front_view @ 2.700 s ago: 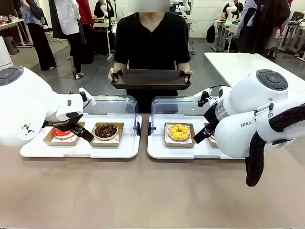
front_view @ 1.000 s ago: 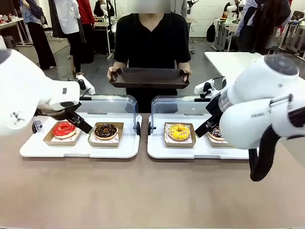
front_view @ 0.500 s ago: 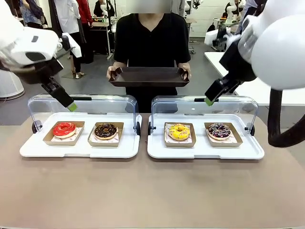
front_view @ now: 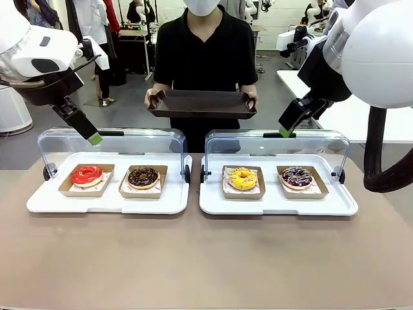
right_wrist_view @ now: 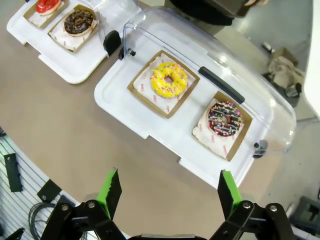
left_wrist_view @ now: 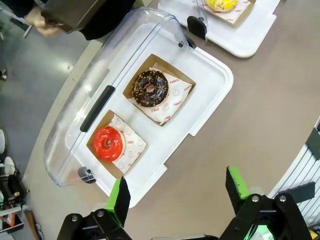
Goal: Provide the desired donut to the person.
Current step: Pick up and lift the Paper togo box containing the Donut pointed at by the person.
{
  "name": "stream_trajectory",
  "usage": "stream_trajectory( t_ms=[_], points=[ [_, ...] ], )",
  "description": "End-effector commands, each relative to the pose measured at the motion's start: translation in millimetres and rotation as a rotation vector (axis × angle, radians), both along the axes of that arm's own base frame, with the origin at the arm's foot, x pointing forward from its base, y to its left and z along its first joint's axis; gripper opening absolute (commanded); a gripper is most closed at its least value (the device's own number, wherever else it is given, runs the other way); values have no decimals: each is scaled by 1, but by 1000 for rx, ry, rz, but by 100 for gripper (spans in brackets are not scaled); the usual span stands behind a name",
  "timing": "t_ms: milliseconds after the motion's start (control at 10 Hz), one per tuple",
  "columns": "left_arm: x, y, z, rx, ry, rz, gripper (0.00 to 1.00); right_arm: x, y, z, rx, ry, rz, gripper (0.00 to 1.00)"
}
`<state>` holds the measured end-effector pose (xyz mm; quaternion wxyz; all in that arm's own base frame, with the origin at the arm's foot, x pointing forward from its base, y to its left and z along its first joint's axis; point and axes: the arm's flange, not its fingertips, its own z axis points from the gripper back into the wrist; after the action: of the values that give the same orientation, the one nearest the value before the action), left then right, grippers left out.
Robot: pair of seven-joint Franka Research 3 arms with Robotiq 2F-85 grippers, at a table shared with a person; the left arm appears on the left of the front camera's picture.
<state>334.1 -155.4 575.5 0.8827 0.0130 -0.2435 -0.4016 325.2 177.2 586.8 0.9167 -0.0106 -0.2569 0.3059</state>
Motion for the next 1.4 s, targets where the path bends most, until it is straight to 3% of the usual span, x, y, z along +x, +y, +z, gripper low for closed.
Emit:
stream_trajectory(
  t_ms=[0, 100, 300, 500, 600, 900, 1100, 1300],
  points=[
    [22, 22, 7, -91, 101, -43, 100, 12, -19, 6, 149, 66, 85, 100],
    [38, 50, 17, -193, 168, -94, 100, 23, -51, 22, 358, 99, 164, 100],
    [60, 91, 30, -329, 269, -190, 100, 43, -114, 43, 610, 110, 220, 100],
    [75, 138, 39, -448, 302, -280, 100, 55, -181, 46, 781, 85, 355, 100],
    [81, 160, 40, -493, 272, -323, 100, 59, -208, 41, 830, 64, 403, 100],
    [77, 230, 17, -632, 47, -457, 100, 51, -254, 21, 846, 22, 541, 100],
    [70, 265, 17, -679, -55, -489, 100, 47, -271, 13, 823, -58, 513, 100],
    [57, 283, 11, -683, -90, -459, 100, 45, -287, 5, 733, -71, 434, 100]
  ],
)
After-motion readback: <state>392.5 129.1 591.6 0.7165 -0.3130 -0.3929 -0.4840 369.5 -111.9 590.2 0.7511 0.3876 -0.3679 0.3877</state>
